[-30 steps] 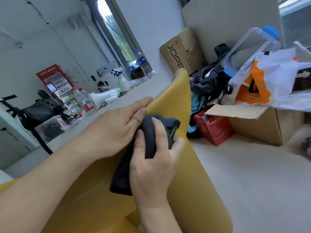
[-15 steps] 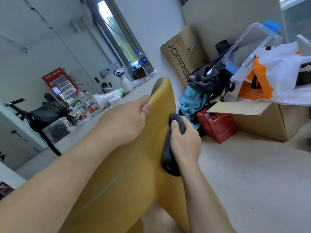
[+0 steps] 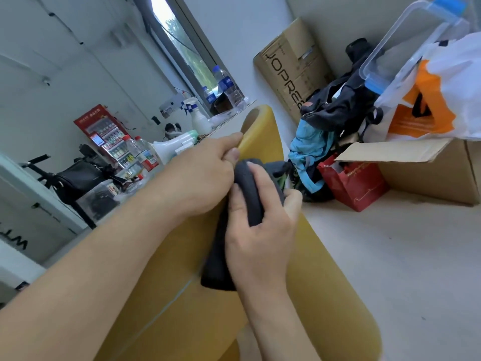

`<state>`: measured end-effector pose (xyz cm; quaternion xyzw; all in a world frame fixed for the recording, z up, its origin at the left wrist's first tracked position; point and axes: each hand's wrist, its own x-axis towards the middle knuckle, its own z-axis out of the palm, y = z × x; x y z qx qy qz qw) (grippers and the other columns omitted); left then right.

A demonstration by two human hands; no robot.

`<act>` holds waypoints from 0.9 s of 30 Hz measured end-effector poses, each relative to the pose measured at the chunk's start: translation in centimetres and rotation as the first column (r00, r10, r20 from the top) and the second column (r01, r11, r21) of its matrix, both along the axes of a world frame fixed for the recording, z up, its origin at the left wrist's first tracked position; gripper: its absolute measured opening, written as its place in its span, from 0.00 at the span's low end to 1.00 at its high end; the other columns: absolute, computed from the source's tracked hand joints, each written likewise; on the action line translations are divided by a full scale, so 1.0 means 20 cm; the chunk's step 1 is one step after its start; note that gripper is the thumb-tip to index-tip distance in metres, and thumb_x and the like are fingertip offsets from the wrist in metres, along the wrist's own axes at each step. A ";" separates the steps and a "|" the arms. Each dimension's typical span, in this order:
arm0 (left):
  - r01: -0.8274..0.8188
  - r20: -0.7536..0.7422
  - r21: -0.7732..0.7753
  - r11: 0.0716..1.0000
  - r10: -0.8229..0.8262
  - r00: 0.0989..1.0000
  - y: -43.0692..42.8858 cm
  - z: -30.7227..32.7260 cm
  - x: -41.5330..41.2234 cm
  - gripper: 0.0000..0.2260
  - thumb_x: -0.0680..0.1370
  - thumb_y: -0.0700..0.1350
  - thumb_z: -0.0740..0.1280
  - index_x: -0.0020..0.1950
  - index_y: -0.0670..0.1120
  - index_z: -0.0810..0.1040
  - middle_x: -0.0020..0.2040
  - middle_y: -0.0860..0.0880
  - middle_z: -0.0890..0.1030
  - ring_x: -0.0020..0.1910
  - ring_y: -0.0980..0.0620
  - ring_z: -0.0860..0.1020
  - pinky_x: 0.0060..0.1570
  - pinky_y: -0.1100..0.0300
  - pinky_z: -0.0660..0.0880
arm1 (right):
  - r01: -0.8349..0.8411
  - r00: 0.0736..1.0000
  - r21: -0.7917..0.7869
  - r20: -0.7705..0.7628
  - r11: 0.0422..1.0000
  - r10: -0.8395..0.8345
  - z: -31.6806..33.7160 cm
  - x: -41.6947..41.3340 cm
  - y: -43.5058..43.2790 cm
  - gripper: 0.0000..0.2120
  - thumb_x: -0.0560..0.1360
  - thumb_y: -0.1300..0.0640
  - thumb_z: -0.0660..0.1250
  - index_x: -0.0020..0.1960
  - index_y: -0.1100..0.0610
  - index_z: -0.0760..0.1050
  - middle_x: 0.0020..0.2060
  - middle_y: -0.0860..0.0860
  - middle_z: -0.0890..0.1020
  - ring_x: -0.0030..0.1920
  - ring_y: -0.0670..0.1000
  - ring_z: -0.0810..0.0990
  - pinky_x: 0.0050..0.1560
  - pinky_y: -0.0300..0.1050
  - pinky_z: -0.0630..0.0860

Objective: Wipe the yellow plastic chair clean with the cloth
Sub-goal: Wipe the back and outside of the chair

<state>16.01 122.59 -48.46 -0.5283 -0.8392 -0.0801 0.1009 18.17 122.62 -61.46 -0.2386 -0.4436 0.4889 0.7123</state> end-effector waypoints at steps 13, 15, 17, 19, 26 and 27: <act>-0.070 0.279 0.233 0.970 0.002 0.960 -0.04 0.01 0.05 0.14 0.78 0.36 0.56 0.55 0.46 0.79 0.49 0.49 0.78 0.45 0.61 0.75 0.44 0.73 0.71 | 0.067 0.997 0.063 -0.038 0.996 -0.065 0.07 -0.02 -0.07 0.17 0.76 0.53 0.67 0.65 0.48 0.75 0.53 0.50 0.70 0.51 0.49 0.74 0.57 0.35 0.71; -0.014 0.244 0.191 0.981 -0.034 0.969 -0.07 0.03 0.08 0.11 0.78 0.38 0.56 0.46 0.49 0.76 0.41 0.49 0.74 0.30 0.62 0.70 0.27 0.75 0.65 | 0.122 0.991 0.075 -0.054 0.990 -0.118 -0.01 -0.07 -0.10 0.17 0.76 0.57 0.69 0.65 0.52 0.76 0.53 0.51 0.69 0.51 0.47 0.72 0.58 0.28 0.66; -0.017 0.182 0.082 0.996 0.002 0.983 -0.13 0.06 0.08 0.12 0.80 0.43 0.57 0.46 0.57 0.77 0.38 0.55 0.76 0.28 0.63 0.72 0.28 0.75 0.68 | 0.134 0.991 -0.027 -0.020 0.991 -0.135 -0.14 -0.11 -0.08 0.17 0.75 0.57 0.68 0.64 0.52 0.76 0.53 0.51 0.69 0.51 0.51 0.74 0.58 0.28 0.64; -0.076 0.073 -0.015 0.997 0.077 0.994 -0.25 0.07 0.05 0.11 0.81 0.51 0.58 0.54 0.61 0.78 0.44 0.61 0.78 0.41 0.66 0.76 0.42 0.71 0.73 | 0.133 0.991 -0.078 0.035 0.988 -0.131 -0.23 -0.12 -0.09 0.17 0.75 0.56 0.68 0.63 0.52 0.77 0.51 0.50 0.67 0.48 0.56 0.75 0.55 0.32 0.67; -0.152 -0.020 0.127 0.980 0.155 0.988 -0.42 0.04 -0.02 0.18 0.82 0.48 0.55 0.45 0.38 0.77 0.39 0.41 0.79 0.38 0.47 0.77 0.44 0.50 0.74 | 0.081 0.993 0.114 -0.095 0.990 -0.071 0.15 0.00 -0.26 0.16 0.74 0.57 0.69 0.61 0.53 0.79 0.51 0.55 0.71 0.51 0.59 0.75 0.58 0.45 0.72; -0.174 0.007 0.179 0.968 0.176 0.984 -0.42 0.05 -0.02 0.16 0.81 0.47 0.56 0.47 0.40 0.79 0.43 0.41 0.82 0.43 0.44 0.80 0.47 0.48 0.76 | 0.095 0.993 0.210 -0.089 0.973 -0.078 0.19 0.01 -0.29 0.16 0.74 0.58 0.69 0.62 0.54 0.79 0.52 0.58 0.72 0.50 0.60 0.75 0.56 0.50 0.74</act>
